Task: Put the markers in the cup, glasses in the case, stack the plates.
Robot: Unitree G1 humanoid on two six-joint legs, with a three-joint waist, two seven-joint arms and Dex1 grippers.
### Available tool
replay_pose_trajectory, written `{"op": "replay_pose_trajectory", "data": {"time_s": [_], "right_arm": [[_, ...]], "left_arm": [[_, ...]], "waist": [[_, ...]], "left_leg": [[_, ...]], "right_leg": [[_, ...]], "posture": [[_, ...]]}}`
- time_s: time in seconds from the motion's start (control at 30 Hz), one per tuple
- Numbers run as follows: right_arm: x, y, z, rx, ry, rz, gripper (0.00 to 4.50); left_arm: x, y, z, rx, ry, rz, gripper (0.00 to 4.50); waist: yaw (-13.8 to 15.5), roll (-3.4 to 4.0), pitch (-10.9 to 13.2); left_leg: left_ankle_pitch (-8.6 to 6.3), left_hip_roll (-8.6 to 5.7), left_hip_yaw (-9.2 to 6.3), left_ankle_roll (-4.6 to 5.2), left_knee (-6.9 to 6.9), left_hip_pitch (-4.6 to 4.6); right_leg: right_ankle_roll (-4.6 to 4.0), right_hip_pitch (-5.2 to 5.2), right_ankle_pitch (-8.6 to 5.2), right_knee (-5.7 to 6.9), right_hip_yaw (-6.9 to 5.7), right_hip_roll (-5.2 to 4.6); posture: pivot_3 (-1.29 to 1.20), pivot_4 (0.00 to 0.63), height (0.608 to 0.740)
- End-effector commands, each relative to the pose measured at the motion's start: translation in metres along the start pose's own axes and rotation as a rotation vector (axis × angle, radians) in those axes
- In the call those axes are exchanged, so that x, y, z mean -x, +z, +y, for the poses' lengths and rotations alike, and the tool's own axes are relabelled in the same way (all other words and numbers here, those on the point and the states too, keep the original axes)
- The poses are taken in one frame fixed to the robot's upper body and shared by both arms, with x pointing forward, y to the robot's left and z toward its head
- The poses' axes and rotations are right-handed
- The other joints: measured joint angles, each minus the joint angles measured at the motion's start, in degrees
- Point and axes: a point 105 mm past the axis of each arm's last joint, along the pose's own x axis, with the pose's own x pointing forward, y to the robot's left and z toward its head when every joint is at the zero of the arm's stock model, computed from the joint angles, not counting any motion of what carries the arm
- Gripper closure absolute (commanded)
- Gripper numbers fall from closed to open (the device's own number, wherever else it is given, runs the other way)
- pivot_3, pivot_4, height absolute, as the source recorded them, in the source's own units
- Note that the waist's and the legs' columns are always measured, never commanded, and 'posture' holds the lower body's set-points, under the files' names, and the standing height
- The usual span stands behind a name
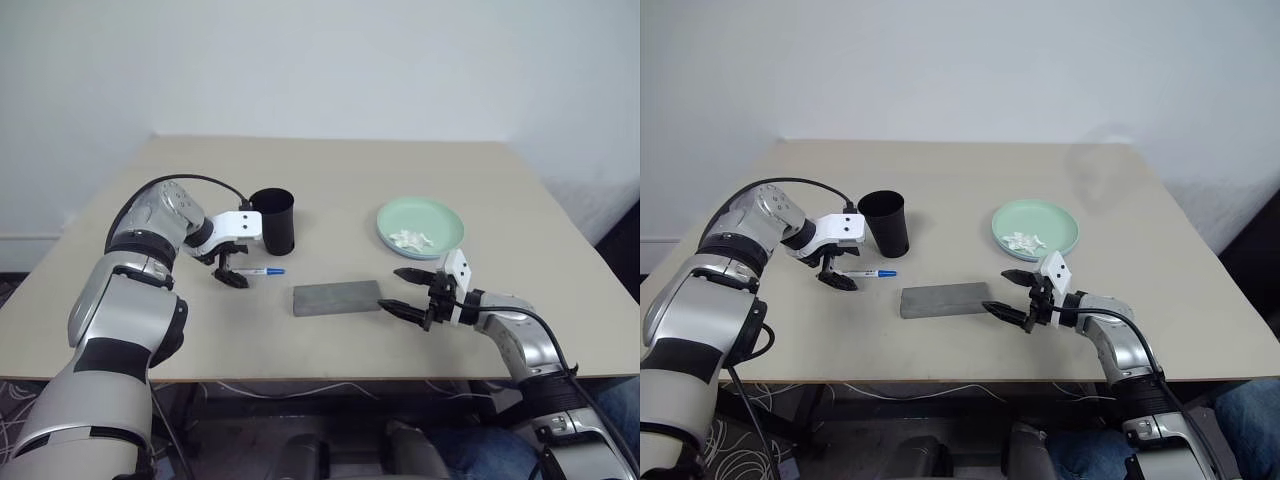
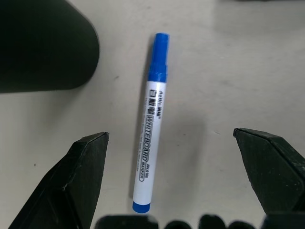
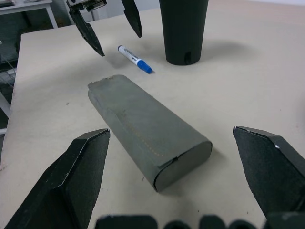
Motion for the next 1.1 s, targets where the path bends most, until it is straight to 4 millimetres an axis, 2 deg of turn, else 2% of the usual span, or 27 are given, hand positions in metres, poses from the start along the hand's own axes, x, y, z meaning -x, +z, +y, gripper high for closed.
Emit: {"op": "replay_pose_trajectory", "data": {"time_s": [0.03,0.53,0.63,0.67,0.93,1.0,1.1], "right_arm": [[0.008,0.016,-0.002,0.058,-0.025,-0.034,0.00],[0.019,0.011,0.008,0.039,-0.087,-0.040,0.00],[0.018,0.011,0.008,0.037,-0.090,-0.041,0.00],[0.018,0.011,0.008,0.036,-0.091,-0.042,0.00],[0.013,0.013,0.007,0.038,-0.079,-0.047,0.00],[0.011,0.013,0.007,0.039,-0.073,-0.047,0.00],[0.009,0.014,0.006,0.040,-0.067,-0.048,0.00]], "left_arm": [[-0.001,0.001,0.001,0.013,0.005,0.012,0.03],[-0.019,-0.007,-0.012,0.033,-0.069,0.085,0.03],[-0.019,-0.008,-0.013,0.033,-0.077,0.086,0.58],[-0.019,-0.008,-0.013,0.033,-0.079,0.086,0.90],[-0.018,-0.012,-0.017,0.052,-0.108,0.071,3.83],[-0.017,-0.014,-0.018,0.062,-0.109,0.068,4.40],[-0.016,-0.016,-0.019,0.072,-0.115,0.061,4.43]], "waist": [[0.0,-0.01,0.0],[0.0,-0.08,0.0],[0.0,-0.08,0.0],[0.0,-0.08,0.0],[0.0,-0.08,0.0],[0.0,-0.08,0.0],[-0.1,-0.09,0.0]], "left_leg": [[0.00,0.00,0.00,0.00,0.00,0.00],[0.00,0.00,0.01,0.00,0.01,0.03],[0.00,0.00,0.01,0.00,0.02,0.04],[0.00,0.00,0.01,0.00,0.02,0.04],[0.00,0.00,0.01,0.00,0.02,0.03],[-0.01,0.00,0.01,0.00,0.02,0.03],[-0.01,0.01,0.01,0.01,0.02,0.04]], "right_leg": [[0.00,0.00,0.00,0.00,0.00,0.00],[0.00,0.02,0.00,0.01,0.00,-0.01],[0.00,0.03,0.00,0.01,0.00,-0.01],[0.00,0.03,0.00,0.01,0.00,0.00],[0.00,0.02,0.00,0.01,0.00,0.00],[0.00,0.02,0.00,0.01,0.00,0.00],[0.00,0.02,0.00,0.01,0.00,0.01]], "posture": [[0.00,0.000,0.721],[0.00,0.000,0.721],[0.00,0.000,0.721],[0.00,0.000,0.721],[0.00,0.000,0.721],[0.00,0.000,0.721],[0.00,0.000,0.721]]}}
